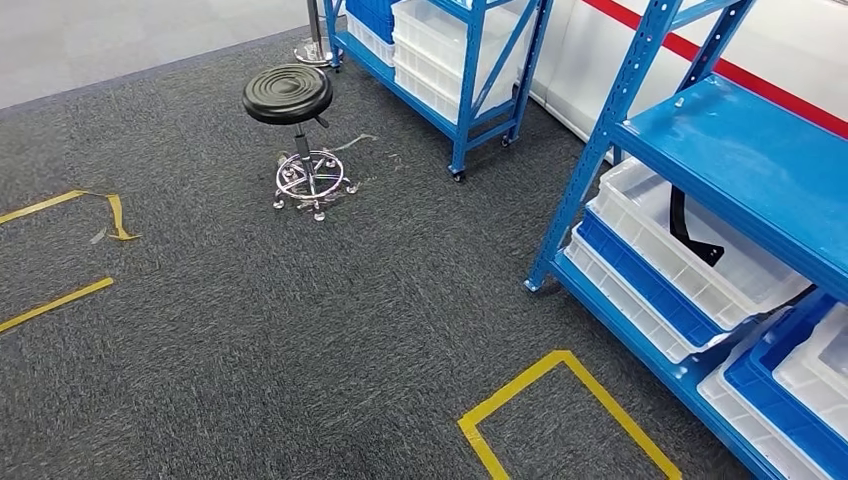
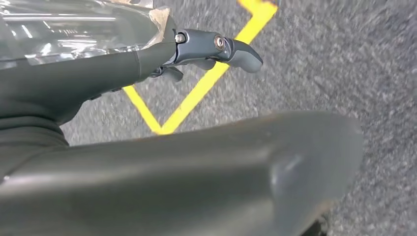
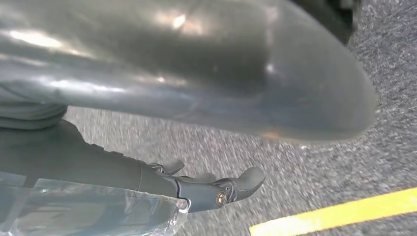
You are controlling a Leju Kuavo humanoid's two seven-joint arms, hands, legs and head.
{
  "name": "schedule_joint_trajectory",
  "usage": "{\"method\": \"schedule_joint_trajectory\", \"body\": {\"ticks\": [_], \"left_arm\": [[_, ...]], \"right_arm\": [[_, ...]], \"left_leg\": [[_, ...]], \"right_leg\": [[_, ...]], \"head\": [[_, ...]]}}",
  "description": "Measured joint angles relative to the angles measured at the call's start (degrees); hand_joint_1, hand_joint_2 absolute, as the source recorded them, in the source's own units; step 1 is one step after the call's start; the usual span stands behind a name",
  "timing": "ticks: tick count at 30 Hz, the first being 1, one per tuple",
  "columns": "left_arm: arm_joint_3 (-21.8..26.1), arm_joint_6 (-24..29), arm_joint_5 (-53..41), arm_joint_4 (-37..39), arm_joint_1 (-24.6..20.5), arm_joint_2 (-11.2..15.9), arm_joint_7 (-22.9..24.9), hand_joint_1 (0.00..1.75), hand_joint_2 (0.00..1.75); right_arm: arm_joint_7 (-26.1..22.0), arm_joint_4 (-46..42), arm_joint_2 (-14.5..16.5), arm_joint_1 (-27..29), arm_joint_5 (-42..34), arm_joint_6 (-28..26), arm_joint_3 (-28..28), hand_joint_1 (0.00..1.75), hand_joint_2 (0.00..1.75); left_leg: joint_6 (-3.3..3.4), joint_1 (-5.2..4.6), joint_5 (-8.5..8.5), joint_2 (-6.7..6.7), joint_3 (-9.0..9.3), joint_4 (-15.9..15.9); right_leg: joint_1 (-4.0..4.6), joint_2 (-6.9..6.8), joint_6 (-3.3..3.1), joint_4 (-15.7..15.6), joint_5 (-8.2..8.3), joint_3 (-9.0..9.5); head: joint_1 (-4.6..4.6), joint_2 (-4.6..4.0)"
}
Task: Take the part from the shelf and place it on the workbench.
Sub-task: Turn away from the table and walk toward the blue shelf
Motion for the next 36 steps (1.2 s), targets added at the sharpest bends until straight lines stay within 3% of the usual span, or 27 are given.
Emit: {"method": "schedule_joint_trajectory", "body": {"ticks": [2, 4, 5, 6, 8, 10, 12, 13, 15, 17, 19, 20, 21, 22, 24, 26, 28, 30, 32, 34, 35, 36], "left_arm": [[0.08, 0.10, 0.13, 0.00, 0.05, 0.08, -0.02, 0.00, 0.00], [0.13, 0.12, 0.25, 0.01, 0.09, 0.09, -0.02, 0.00, 0.00], [0.14, 0.07, 0.29, 0.01, 0.09, 0.08, -0.02, 0.00, 0.00], [0.14, -0.03, 0.32, 0.01, 0.08, 0.05, -0.02, 0.00, 0.00], [0.15, -0.30, 0.39, 0.01, 0.08, 0.02, -0.02, 0.00, 0.00], [0.16, -0.58, 0.50, 0.01, 0.07, 0.04, -0.01, 0.00, 0.00], [0.18, -0.83, 0.56, 0.00, -0.04, 0.04, 0.01, 0.00, 0.00], [0.19, -0.90, 0.59, -0.02, -0.14, 0.04, 0.02, 0.00, 0.00], [0.19, -0.95, 0.67, -0.03, -0.26, 0.02, -0.04, 0.00, 0.00], [0.19, -1.00, 0.79, -0.02, -0.15, 0.01, -0.13, 0.00, 0.00], [0.20, -1.00, 0.88, -0.01, 0.03, -0.02, -0.15, 0.00, 0.00], [0.21, -0.97, 0.92, -0.01, 0.07, -0.02, -0.16, 0.00, 0.00], [0.21, -0.93, 0.96, -0.01, 0.09, -0.02, -0.19, 0.00, 0.00], [0.21, -0.90, 0.98, -0.01, 0.08, -0.01, -0.23, 0.00, 0.00], [0.23, -0.87, 1.01, -0.01, 0.07, 0.02, -0.35, 0.00, 0.00], [0.25, -0.87, 1.04, -0.01, 0.06, 0.00, -0.45, 0.00, 0.00], [0.25, -0.99, 1.06, -0.02, -0.02, -0.09, -0.51, 0.00, 0.00], [0.25, -1.14, 1.07, -0.03, -0.10, -0.15, -0.56, 0.00, 0.00], [0.25, -1.19, 1.04, -0.03, -0.05, -0.13, -0.55, 0.00, 0.00], [0.25, -1.21, 0.99, -0.03, 0.02, -0.12, -0.44, 0.00, 0.00], [0.25, -1.21, 0.97, -0.03, 0.03, -0.14, -0.35, 0.00, 0.00], [0.25, -1.21, 0.96, -0.03, 0.02, -0.18, -0.26, 0.00, 0.00]], "right_arm": [[0.02, -0.01, 0.07, -0.29, 0.09, -0.01, 0.00, 0.00, 0.00], [0.13, -0.01, 0.08, -0.35, 0.13, -0.03, 0.00, 0.00, 0.00], [0.21, 0.00, 0.07, -0.28, 0.14, -0.06, 0.00, 0.00, 0.00], [0.30, 0.00, 0.03, -0.23, 0.14, -0.10, 0.00, 0.00, 0.00], [0.36, -0.03, -0.03, -0.31, 0.13, -0.22, 0.00, 0.00, 0.00], [0.34, -0.07, -0.04, -0.51, 0.06, -0.34, 0.00, 0.00, 0.00], [0.32, -0.08, -0.07, -0.50, -0.09, -0.48, 0.00, 0.00, 0.00], [0.32, -0.08, -0.11, -0.40, -0.16, -0.55, 0.00, 0.00, 0.00], [0.34, -0.08, -0.22, -0.29, -0.30, -0.74, -0.01, 0.00, 0.00], [0.34, -0.08, -0.27, -0.35, -0.37, -0.85, -0.02, 0.00, 0.00], [0.36, -0.08, -0.28, -0.20, -0.39, -0.85, -0.02, 0.00, 0.00], [0.38, -0.08, -0.31, -0.05, -0.39, -0.85, -0.02, 0.00, 0.00], [0.39, -0.07, -0.34, 0.10, -0.39, -0.85, -0.02, 0.00, 0.00], [0.40, -0.07, -0.38, 0.19, -0.39, -0.85, -0.02, 0.00, 0.00], [0.41, -0.07, -0.38, 0.16, -0.39, -0.85, -0.02, 0.00, 0.00], [0.42, -0.08, -0.39, 0.10, -0.39, -0.85, -0.02, 0.00, 0.00], [0.42, -0.07, -0.47, 0.26, -0.39, -0.88, -0.03, 0.00, 0.00], [0.39, -0.08, -0.55, 0.42, -0.40, -0.96, -0.04, 0.00, 0.00], [0.34, -0.08, -0.52, 0.25, -0.42, -1.03, -0.04, 0.00, 0.00], [0.28, -0.08, -0.51, 0.15, -0.43, -1.05, -0.04, 0.00, 0.00], [0.26, -0.08, -0.52, 0.22, -0.42, -1.05, -0.04, 0.00, 0.00], [0.25, -0.08, -0.55, 0.31, -0.41, -1.05, -0.04, 0.00, 0.00]], "left_leg": [[0.53, -0.24, 0.05, 1.66, -0.06, -0.14], [0.58, -0.43, -0.01, 3.30, -0.13, -0.14], [0.55, -0.43, -0.05, 4.01, -0.13, -0.13], [0.47, -0.40, -0.11, 4.69, -0.07, -0.13], [0.05, -0.51, -0.40, 5.93, 0.21, -0.08], [-0.63, -0.84, -0.79, 7.04, 0.66, -0.04], [-1.28, -0.91, -1.01, 8.13, 1.19, -0.22], [-1.64, -0.74, -1.20, 8.06, 1.40, -0.18], [-2.19, -0.41, -2.99, 5.69, 0.72, 1.95], [-2.39, -0.28, -6.65, 2.47, -2.41, 8.35], [-2.41, -0.29, -8.89, 1.47, -5.96, 14.68], [-2.35, -0.29, -8.34, 1.35, -6.63, 15.39], [-2.24, -0.27, -6.72, 1.24, -6.25, 14.01], [-2.09, -0.23, -4.41, 0.78, -4.89, 10.77], [-1.76, -0.09, -1.00, -1.61, -1.72, 3.67], [-1.41, -0.23, -0.29, -2.95, -0.39, 0.60], [-0.76, -0.43, -0.08, -1.73, -0.25, 0.16], [0.17, -0.38, 0.33, -0.31, 0.02, -0.49], [0.74, -0.43, 0.48, 1.33, 0.17, -0.87], [0.86, -0.51, 0.41, 3.02, 0.12, -0.86], [0.82, -0.50, 0.34, 3.79, 0.13, -0.85], [0.72, -0.44, 0.25, 4.50, 0.21, -0.84]], "right_leg": [[0.06, -2.90, -0.47, 7.25, -3.28, -3.57], [-0.02, -3.65, -0.35, 13.19, -5.25, -6.43], [-0.05, -3.85, 0.02, 13.20, -4.99, -6.36], [-0.07, -4.20, 0.52, 10.84, -3.95, -5.06], [0.03, -6.43, 1.19, 2.62, -1.13, -0.51], [0.33, -8.22, 0.71, -2.26, 0.50, 2.29], [0.58, -7.55, -0.26, -2.68, 0.84, 2.37], [0.34, -6.88, -0.71, -2.77, 0.92, 2.41], [-0.19, -5.62, -1.64, -3.02, 1.16, 2.59], [-0.28, -4.35, -2.32, -3.07, 1.29, 2.61], [-0.08, -2.88, -2.52, -3.05, 1.30, 2.55], [-0.01, -2.11, -2.51, -3.03, 1.30, 2.60], [0.02, -1.34, -2.50, -3.02, 1.30, 2.69], [0.01, -0.57, -2.48, -3.01, 1.30, 2.81], [0.20, 0.90, -2.25, -2.90, 1.28, 2.86], [0.31, 2.12, -1.60, -2.89, 1.41, 2.52], [0.19, 2.91, -0.79, -3.02, 1.63, 1.89], [0.25, 0.63, -0.53, -1.14, 0.64, 0.65], [0.26, -2.69, -0.84, 5.15, -2.35, -2.43], [0.10, -3.62, -0.75, 12.15, -4.92, -5.87], [-0.02, -3.78, -0.36, 13.30, -5.06, -6.37], [-0.14, -4.03, 0.21, 12.05, -4.31, -5.63]], "head": [[0.32, 0.00], [0.37, 0.00], [0.38, 0.00], [0.41, 0.00], [0.55, 0.00], [0.62, 0.00], [0.54, 0.00], [0.45, 0.00], [0.26, 0.00], [0.02, 0.00], [-0.03, 0.00], [-0.04, 0.00], [-0.04, 0.00], [-0.05, 0.00], [-0.06, 0.00], [-0.08, 0.00], [-0.09, 0.00], [0.11, 0.00], [0.38, 0.00], [0.47, 0.00], [0.48, 0.00], [0.50, 0.00]]}}
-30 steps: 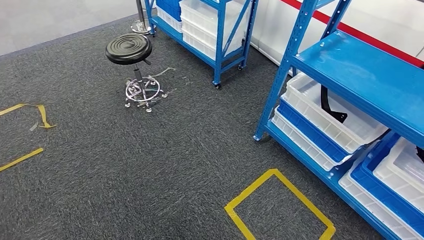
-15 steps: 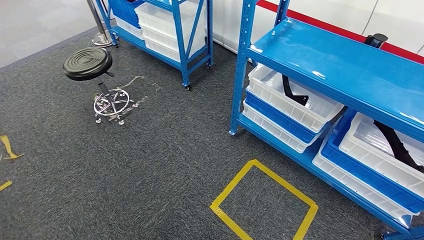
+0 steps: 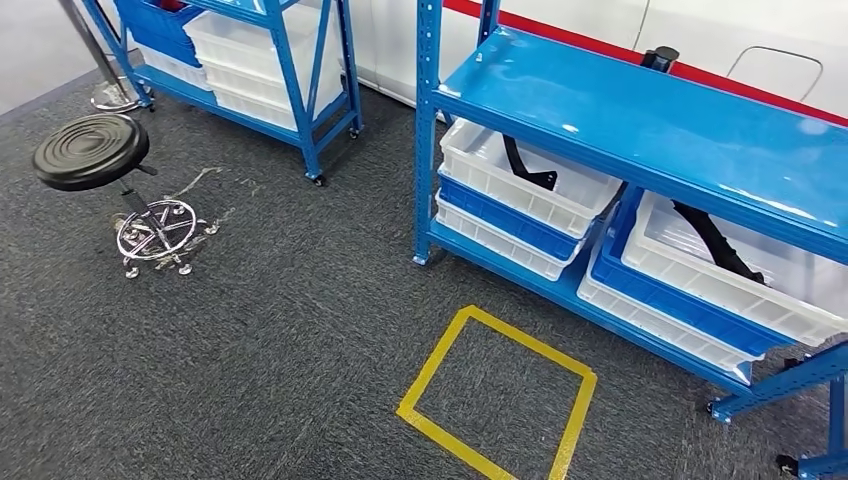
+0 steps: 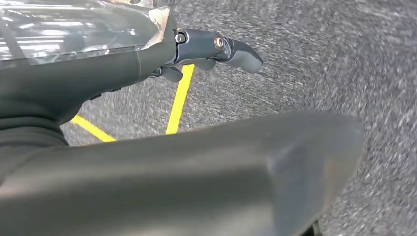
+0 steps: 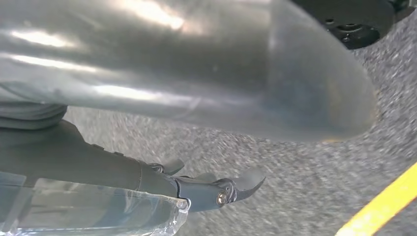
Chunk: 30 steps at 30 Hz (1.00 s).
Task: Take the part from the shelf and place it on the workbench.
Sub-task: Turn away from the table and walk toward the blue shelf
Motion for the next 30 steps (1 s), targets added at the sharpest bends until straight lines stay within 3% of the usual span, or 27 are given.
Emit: {"method": "schedule_joint_trajectory", "body": {"ticks": [2, 3, 5, 7, 8, 10, 12, 13, 14, 15, 16, 18, 20, 21, 22, 23, 25, 27, 29, 30], "left_arm": [[0.00, 0.01, 0.01, 0.00, -0.01, -0.09, 0.11, 0.00, 0.00], [0.00, 0.02, 0.01, 0.00, 0.00, -0.11, 0.13, 0.00, 0.00], [0.00, 0.08, 0.02, 0.00, -0.05, -0.08, 0.13, 0.00, 0.00], [0.00, 0.12, 0.03, -0.01, -0.22, -0.09, 0.11, 0.00, 0.00], [-0.01, 0.12, 0.04, -0.03, -0.34, -0.09, 0.09, 0.00, 0.00], [-0.02, 0.12, 0.04, -0.05, -0.45, -0.11, 0.03, 0.00, 0.00], [-0.04, 0.12, 0.04, -0.02, -0.30, -0.12, 0.02, 0.00, 0.00], [-0.04, 0.12, 0.04, -0.01, -0.20, -0.12, 0.03, 0.00, 0.00], [-0.04, 0.12, 0.05, 0.00, -0.12, -0.12, 0.04, 0.00, 0.00], [-0.04, 0.12, 0.07, 0.00, -0.09, -0.11, 0.05, 0.00, 0.00], [-0.04, 0.13, 0.09, 0.00, -0.08, -0.10, 0.05, 0.00, 0.00], [-0.04, 0.15, 0.16, 0.01, -0.08, -0.09, 0.05, 0.00, 0.00], [-0.04, 0.19, 0.25, 0.02, -0.08, -0.10, 0.05, 0.00, 0.00], [-0.04, 0.20, 0.32, 0.02, -0.08, -0.12, 0.04, 0.00, 0.00], [-0.04, 0.20, 0.40, 0.02, -0.09, -0.18, -0.01, 0.00, 0.00], [-0.04, 0.21, 0.47, 0.02, -0.10, -0.23, -0.05, 0.00, 0.00], [-0.02, 0.22, 0.57, 0.01, -0.08, -0.29, -0.14, 0.00, 0.00], [-0.01, 0.23, 0.59, 0.02, 0.04, -0.26, -0.16, 0.00, 0.00], [0.00, 0.16, 0.63, 0.02, 0.13, -0.27, -0.16, 0.00, 0.00], [0.00, 0.09, 0.64, 0.02, 0.14, -0.28, -0.17, 0.00, 0.00]], "right_arm": [[0.00, 0.00, -0.05, 0.03, 0.04, -0.01, 0.00, 0.00, 0.00], [0.01, 0.00, -0.02, -0.09, 0.08, -0.01, 0.00, 0.00, 0.00], [0.04, 0.00, 0.08, -0.29, 0.18, -0.04, 0.00, 0.00, 0.00], [0.12, 0.00, 0.12, -0.23, 0.25, -0.10, 0.00, 0.00, 0.00], [0.16, 0.00, 0.10, -0.12, 0.27, -0.15, 0.00, 0.00, 0.00], [0.22, 0.00, 0.08, -0.07, 0.27, -0.28, 0.00, 0.00, 0.00], [0.23, 0.00, 0.16, -0.17, 0.27, -0.38, 0.00, 0.00, 0.00], [0.22, 0.00, 0.21, -0.17, 0.28, -0.39, 0.00, 0.00, 0.00], [0.20, 0.00, 0.23, -0.08, 0.28, -0.39, 0.00, 0.00, 0.00], [0.18, 0.00, 0.22, 0.03, 0.27, -0.39, 0.00, 0.00, 0.00], [0.14, 0.00, 0.21, 0.13, 0.27, -0.39, 0.00, 0.00, 0.00], [0.06, 0.00, 0.20, 0.14, 0.28, -0.39, 0.00, 0.00, 0.00], [-0.03, 0.00, 0.19, 0.08, 0.33, -0.39, 0.00, 0.00, 0.00], [-0.07, 0.00, 0.18, 0.12, 0.36, -0.39, 0.00, 0.00, 0.00], [-0.08, 0.01, 0.15, 0.22, 0.42, -0.39, 0.00, 0.00, 0.00], [-0.09, 0.01, 0.09, 0.35, 0.46, -0.39, 0.00, 0.00, 0.00], [-0.09, 0.02, 0.05, 0.43, 0.54, -0.39, 0.00, 0.00, 0.00], [-0.16, 0.01, 0.07, 0.27, 0.63, -0.44, 0.00, 0.00, 0.00], [-0.50, 0.00, 0.06, 0.31, 0.93, -0.71, 0.00, 0.00, 0.00], [-0.70, 0.00, 0.03, 0.43, 1.15, -0.92, 0.00, 0.00, 0.00]], "left_leg": [[-0.43, 0.06, -0.29, 1.30, 0.36, 0.04], [-0.78, -0.07, -0.53, 1.90, 0.57, 0.10], [-1.51, -0.39, -0.94, 3.03, 1.03, 0.14], [-2.17, -0.36, -1.19, 4.04, 1.53, -0.05], [-2.52, -0.19, -1.53, 3.50, 1.68, 0.15], [-3.02, 0.12, -3.85, 0.49, 0.56, 3.16], [-3.12, 0.22, -7.72, -2.47, -3.02, 10.47], [-3.13, 0.22, -8.98, -2.96, -4.90, 13.88], [-3.12, 0.23, -9.15, -3.13, -6.15, 15.80], [-3.08, 0.26, -8.04, -3.20, -6.31, 15.46], [-3.01, 0.32, -6.05, -3.39, -5.49, 13.18], [-2.86, 0.63, -1.94, -5.72, -2.29, 5.76], [-2.68, 0.70, -0.50, -7.77, -0.47, 1.44], [-2.47, 0.51, -0.64, -7.85, -0.35, 1.07], [-2.09, 0.36, -0.51, -7.10, -0.31, 0.96], [-1.61, 0.29, -0.31, -6.40, -0.17, 0.71], [-0.61, 0.31, 0.09, -4.82, 0.09, 0.11], [-0.10, 0.14, 0.13, -3.12, 0.15, -0.07], [-0.03, 0.00, 0.02, -1.65, 0.15, -0.05], [-0.10, 0.01, -0.07, -1.12, 0.19, -0.03]], "right_leg": [[-0.18, -1.87, 1.07, -7.84, 2.88, 4.31], [-0.08, -3.17, 1.23, -11.62, 4.15, 6.44], [0.19, -4.48, 0.68, -15.12, 5.32, 8.42], [0.25, -3.22, -0.23, -15.17, 5.49, 8.24], [0.03, -2.57, -0.62, -15.28, 5.57, 8.26], [-0.51, -1.35, -1.62, -15.51, 5.79, 8.52], [-0.50, -0.02, -2.23, -15.50, 5.86, 8.43], [-0.41, 0.74, -2.34, -15.49, 5.86, 8.40], [-0.33, 1.53, -2.35, -15.46, 5.85, 8.42], [-0.30, 2.29, -2.34, -15.43, 5.85, 8.48], [-0.32, 3.08, -2.33, -15.39, 5.84, 8.57], [-0.20, 4.59, -2.13, -15.16, 5.78, 8.60], [-0.01, 5.87, -1.49, -15.01, 5.78, 8.24], [-0.01, 6.45, -1.01, -15.09, 5.85, 7.94], [-0.10, 7.07, -0.51, -15.30, 6.01, 7.66], [-0.19, 6.79, -0.14, -15.16, 6.01, 7.39], [-0.06, 4.01, 0.03, -12.45, 4.57, 5.86], [0.00, 0.94, -0.35, -5.50, 1.29, 2.40], [-0.14, 0.33, -0.10, 0.63, -0.86, -0.56], [-0.23, 0.21, 0.35, 0.85, -0.68, -0.53]], "head": [[0.09, 0.00], [0.19, 0.00], [0.12, -0.01], [-0.08, -0.01], [-0.15, -0.01], [-0.42, 0.00], [-0.64, 0.00], [-0.65, 0.00], [-0.66, 0.00], [-0.66, 0.00], [-0.67, 0.00], [-0.71, 0.00], [-0.71, 0.00], [-0.72, 0.00], [-0.69, 0.00], [-0.69, 0.00], [-0.47, 0.00], [-0.26, 0.00], [-0.22, 0.00], [-0.22, 0.00]]}}
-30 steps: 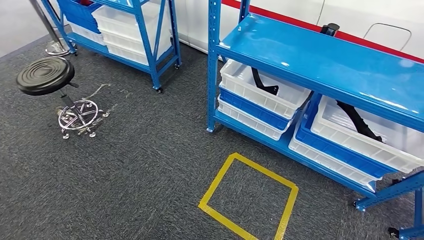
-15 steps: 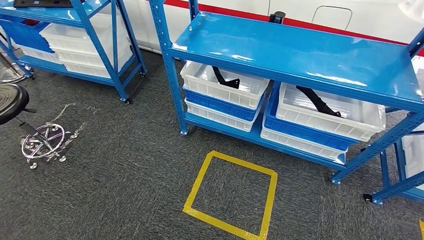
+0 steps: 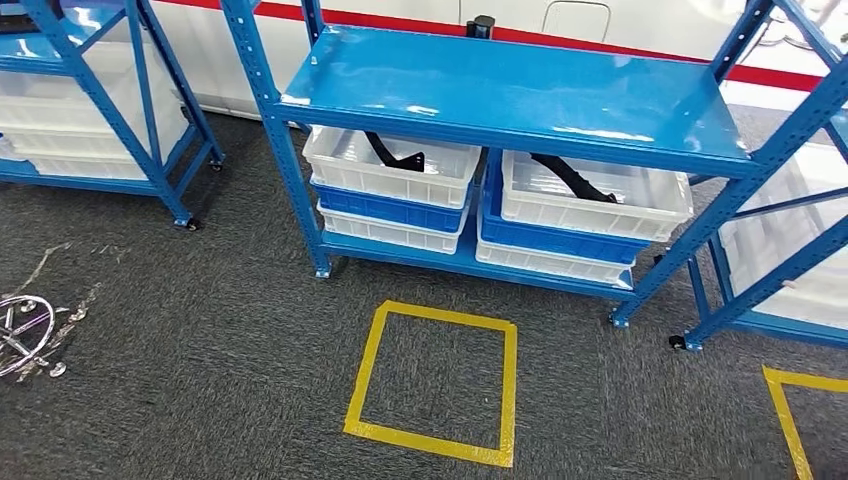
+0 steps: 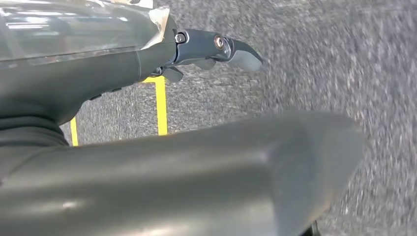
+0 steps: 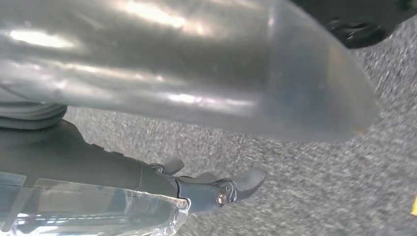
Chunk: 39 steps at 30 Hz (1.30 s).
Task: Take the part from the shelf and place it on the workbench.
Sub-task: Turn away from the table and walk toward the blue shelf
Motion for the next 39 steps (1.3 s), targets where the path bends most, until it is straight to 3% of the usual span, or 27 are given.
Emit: {"method": "schedule_joint_trajectory", "body": {"ticks": [1, 3, 5, 6, 9, 13, 17, 18, 23, 25, 27, 29, 30, 32, 33, 35, 37, 39], "left_arm": [[0.00, -0.08, 0.01, 0.00, 0.00, -0.02, -0.03, 0.00, 0.00], [0.00, -0.19, 0.00, -0.01, -0.02, -0.08, -0.10, 0.00, 0.00], [0.00, -0.26, -0.01, -0.01, -0.04, -0.08, -0.14, 0.00, 0.00], [0.00, -0.29, -0.01, -0.01, -0.05, -0.04, -0.15, 0.00, 0.00], [0.00, -0.21, -0.01, -0.01, -0.05, 0.04, -0.17, 0.00, 0.00], [0.00, 0.05, 0.08, 0.00, -0.06, -0.01, -0.11, 0.00, 0.00], [0.00, 0.16, 0.15, 0.00, -0.05, -0.01, 0.04, 0.00, 0.00], [0.01, 0.16, 0.16, 0.00, -0.05, 0.03, 0.08, 0.00, 0.00], [0.11, 0.16, 0.43, 0.00, -0.05, 0.14, 0.61, 0.00, 0.00], [0.20, 0.12, 0.54, 0.00, -0.06, 0.02, 0.72, 0.00, 0.00], [0.30, 0.08, 0.57, 0.00, -0.06, -0.02, 0.85, 0.00, 0.00], [0.38, 0.06, 0.57, 0.00, -0.04, -0.06, 1.07, 0.00, 0.00], [0.43, 0.05, 0.56, 0.00, -0.03, -0.10, 1.15, 0.00, 0.00], [0.50, 0.03, 0.56, 0.00, -0.02, -0.17, 1.25, 0.00, 0.00], [0.53, 0.02, 0.56, 0.00, -0.04, -0.16, 1.29, 0.00, 0.00], [0.61, 0.02, 0.59, -0.01, -0.10, -0.08, 1.38, 0.00, 0.00], [0.69, 0.02, 0.64, -0.02, -0.14, -0.09, 1.49, 0.00, 0.00], [0.74, 0.00, 0.72, -0.02, -0.17, -0.15, 1.59, 0.00, 0.00]], "right_arm": [[-0.15, 0.00, -0.04, 0.11, 0.19, -0.18, 0.01, 0.00, 0.00], [-0.27, 0.00, -0.11, 0.17, 0.52, -0.41, 0.02, 0.00, 0.00], [-0.32, 0.00, -0.09, 0.10, 0.73, -0.50, 0.02, 0.00, 0.00], [-0.33, 0.00, -0.02, 0.09, 0.80, -0.52, 0.02, 0.00, 0.00], [-0.32, 0.00, 0.05, 0.06, 0.94, -0.55, 0.02, 0.00, 0.00], [-0.23, 0.00, 0.05, -0.01, 1.25, -0.55, 0.05, 0.00, 0.00], [-0.15, 0.00, 0.06, -0.04, 1.45, -0.47, 0.07, 0.00, 0.00], [-0.14, 0.00, 0.08, -0.05, 1.48, -0.44, 0.07, 0.00, 0.00], [-0.08, 0.00, 0.17, -0.14, 1.79, -0.43, 0.12, 0.00, 0.00], [-0.09, 0.00, 0.09, -0.14, 1.80, -0.43, 0.13, 0.00, 0.00], [-0.10, 0.00, 0.02, 0.01, 1.79, -0.44, 0.13, 0.00, 0.00], [-0.10, 0.00, -0.12, 0.22, 1.78, -0.45, 0.13, 0.00, 0.00], [-0.12, 0.00, -0.19, 0.27, 1.78, -0.46, 0.13, 0.00, 0.00], [-0.15, 0.00, -0.31, 0.25, 1.77, -0.47, 0.13, 0.00, 0.00], [-0.17, 0.00, -0.24, 0.21, 1.75, -0.47, 0.13, 0.00, 0.00], [-0.20, 0.01, -0.12, 0.19, 1.68, -0.53, 0.13, 0.00, 0.00], [-0.22, 0.01, -0.15, 0.26, 1.64, -0.61, 0.13, 0.00, 0.00], [-0.26, 0.02, -0.19, 0.31, 1.64, -0.65, 0.12, 0.00, 0.00]], "left_leg": [[-0.12, 0.05, -0.09, 0.38, 0.10, 0.01], [-0.57, 0.06, -0.35, 0.92, 0.39, 0.08], [-1.15, -0.21, -0.74, 1.14, 0.64, 0.24], [-0.94, -0.36, -0.87, 1.15, 0.70, 0.31], [0.20, -0.35, -0.76, 0.96, 0.87, 0.16], [-0.33, -0.23, -0.46, 0.94, 1.11, -0.42], [-1.86, -0.08, -0.40, 0.94, 1.19, -0.64], [-1.98, -0.05, -0.48, 0.93, 1.15, -0.53], [-0.83, 0.04, 0.07, 0.93, 1.62, -1.70], [-0.55, 0.48, 0.81, 0.99, 2.25, -2.96], [-0.51, 0.51, 0.86, 1.00, 2.26, -3.11], [-0.76, 0.70, 0.70, 0.94, 2.37, -3.06], [-1.03, 0.91, 0.54, 0.90, 2.55, -3.01], [-1.98, 1.32, -0.05, 0.90, 3.09, -2.72], [-2.59, 1.39, -0.48, 0.92, 3.29, -2.46], [-3.54, 1.26, -1.09, 0.97, 3.50, -2.14], [-3.95, 1.40, -1.29, 0.96, 3.72, -2.26], [-4.12, 1.67, -2.55, 0.27, 3.07, -0.53]], "right_leg": [[-0.10, -0.17, 0.58, -2.16, 0.98, 1.28], [-0.29, -0.93, 1.40, -10.42, 3.83, 5.98], [-0.28, -1.52, 0.95, -15.60, 5.57, 9.06], [-0.27, -1.63, 0.53, -16.12, 5.83, 9.44], [-0.21, -1.52, 0.10, -16.17, 5.97, 9.62], [0.05, -1.52, -0.13, -16.13, 5.85, 9.60], [0.09, -1.54, -0.60, -16.14, 5.82, 9.58], [-0.02, -1.55, -0.64, -16.18, 5.86, 9.59], [-0.12, -1.53, -0.05, -16.27, 6.07, 9.52], [-0.01, -1.25, -0.05, -12.58, 4.38, 7.62], [-0.16, -0.97, -0.06, -5.04, 1.53, 3.81], [-0.49, -0.90, 0.70, -0.86, 0.79, 1.46], [-0.69, -0.91, 1.42, -2.11, 1.80, 1.96], [-1.26, -1.27, 3.01, -9.76, 5.06, 5.65], [-1.36, -1.29, 3.14, -13.28, 6.14, 7.49], [-1.27, -1.21, 1.90, -16.27, 6.52, 9.17], [-1.02, -0.77, 0.07, -15.94, 6.13, 9.13], [-1.00, -0.51, -1.02, -15.85, 5.86, 9.26]], "head": [[0.02, 0.00], [0.06, 0.00], [0.02, 0.00], [-0.02, 0.00], [-0.12, 0.00], [-0.15, 0.00], [-0.14, 0.00], [-0.14, 0.00], [-0.19, -0.01], [-0.02, -0.01], [0.14, 0.00], [0.17, 0.00], [0.19, 0.00], [0.28, 0.00], [0.44, 0.00], [0.57, 0.00], [0.40, 0.00], [0.11, 0.00]]}}
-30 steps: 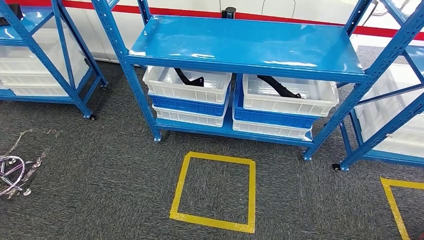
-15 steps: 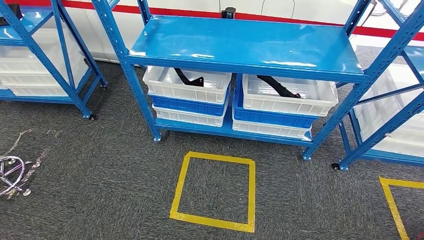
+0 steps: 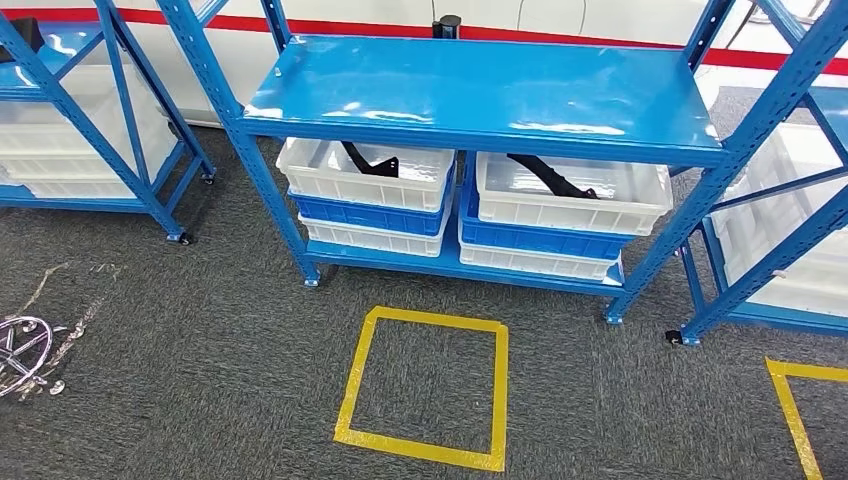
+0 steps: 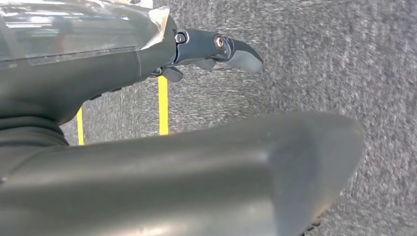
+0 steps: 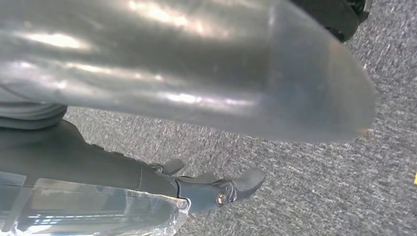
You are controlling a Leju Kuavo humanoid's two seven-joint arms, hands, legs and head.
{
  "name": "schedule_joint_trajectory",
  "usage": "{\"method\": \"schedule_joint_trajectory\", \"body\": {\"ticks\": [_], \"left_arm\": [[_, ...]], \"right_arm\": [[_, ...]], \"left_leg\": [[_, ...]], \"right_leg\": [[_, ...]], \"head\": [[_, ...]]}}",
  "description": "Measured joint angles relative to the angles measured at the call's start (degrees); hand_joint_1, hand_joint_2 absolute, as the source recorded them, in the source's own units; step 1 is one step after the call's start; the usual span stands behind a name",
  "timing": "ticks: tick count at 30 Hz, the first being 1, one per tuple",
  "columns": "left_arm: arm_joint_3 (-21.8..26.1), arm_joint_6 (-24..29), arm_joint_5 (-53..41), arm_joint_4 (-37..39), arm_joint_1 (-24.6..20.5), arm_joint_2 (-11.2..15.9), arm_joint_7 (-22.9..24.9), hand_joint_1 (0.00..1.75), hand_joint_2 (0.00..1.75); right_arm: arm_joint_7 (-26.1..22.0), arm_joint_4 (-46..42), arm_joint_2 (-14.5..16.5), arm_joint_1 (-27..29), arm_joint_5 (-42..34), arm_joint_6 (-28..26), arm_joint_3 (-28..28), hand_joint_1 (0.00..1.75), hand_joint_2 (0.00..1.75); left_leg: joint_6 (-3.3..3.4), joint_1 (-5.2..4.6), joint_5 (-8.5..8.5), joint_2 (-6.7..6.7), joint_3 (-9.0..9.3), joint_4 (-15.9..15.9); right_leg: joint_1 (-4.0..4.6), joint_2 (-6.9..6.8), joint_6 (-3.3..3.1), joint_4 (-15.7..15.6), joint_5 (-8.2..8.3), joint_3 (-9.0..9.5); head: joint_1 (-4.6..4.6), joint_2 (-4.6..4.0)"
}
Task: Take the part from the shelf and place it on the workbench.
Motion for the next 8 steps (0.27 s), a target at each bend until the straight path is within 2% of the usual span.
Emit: {"method": "schedule_joint_trajectory", "body": {"ticks": [1, 2, 3, 4, 5, 6, 7, 8], "left_arm": [[0.02, -0.01, 0.04, 0.01, -0.01, -0.03, 0.03, 0.00, 0.00], [0.05, -0.01, 0.08, 0.01, 0.03, -0.04, 0.04, 0.00, 0.00], [0.08, -0.01, 0.13, 0.02, 0.10, -0.05, 0.05, 0.00, 0.00], [0.12, -0.01, 0.20, 0.02, 0.21, -0.05, 0.05, 0.00, 0.00], [0.15, -0.01, 0.29, 0.02, 0.35, -0.04, 0.07, 0.00, 0.00], [0.18, -0.01, 0.37, 0.02, 0.47, -0.04, 0.08, 0.00, 0.00], [0.20, -0.01, 0.43, 0.02, 0.56, -0.04, 0.10, 0.00, 0.00], [0.22, -0.01, 0.47, 0.02, 0.60, -0.04, 0.12, 0.00, 0.00]], "right_arm": [[-0.03, -0.01, 0.01, -0.03, 0.00, -0.02, 0.00, 0.00, 0.00], [-0.07, 0.00, 0.04, -0.05, 0.01, -0.05, 0.01, 0.00, 0.00], [-0.09, 0.00, 0.07, -0.06, 0.01, -0.07, 0.01, 0.00, 0.00], [-0.11, 0.00, 0.09, -0.03, 0.02, -0.09, 0.01, 0.00, 0.00], [-0.13, 0.01, 0.10, 0.01, 0.04, -0.11, 0.01, 0.00, 0.00], [-0.15, 0.01, 0.10, 0.03, 0.05, -0.12, 0.01, 0.00, 0.00], [-0.16, 0.00, 0.10, 0.01, 0.07, -0.13, 0.01, 0.00, 0.00], [-0.16, 0.00, 0.11, 0.00, 0.08, -0.14, 0.00, 0.00, 0.00]], "left_leg": [[0.02, 0.01, -1.46, -0.59, -1.38, 2.71], [0.15, -0.09, -3.23, -1.19, -3.50, 6.61], [0.31, -0.26, -4.87, -1.56, -6.09, 10.94], [0.53, -0.43, -5.78, -1.75, -8.50, 14.53], [0.87, -0.60, -5.53, -1.81, -10.14, 16.38], [1.35, -0.81, -4.09, -1.85, -10.71, 16.04], [1.99, -1.08, -1.75, -1.95, -10.18, 13.65], [2.33, -1.21, -0.39, -2.00, -9.76, 12.16]], "right_leg": [[0.05, 0.11, -0.45, -0.03, -0.14, 0.16], [0.20, 0.18, -0.80, -0.05, -0.31, 0.30], [0.48, 0.26, -1.11, -0.05, -0.51, 0.43], [0.78, 0.40, -1.41, -0.05, -0.71, 0.61], [1.10, 0.58, -1.70, -0.05, -0.93, 0.86], [1.40, 0.79, -1.94, -0.05, -1.18, 1.20], [1.64, 1.04, -2.10, -0.05, -1.45, 1.63], [1.77, 1.16, -2.20, -0.06, -1.59, 1.85]], "head": [[-0.20, 0.00], [-0.39, 0.00], [-0.50, 0.00], [-0.56, 0.00], [-0.58, 0.00], [-0.58, 0.00], [-0.58, 0.00], [-0.59, 0.00]]}}
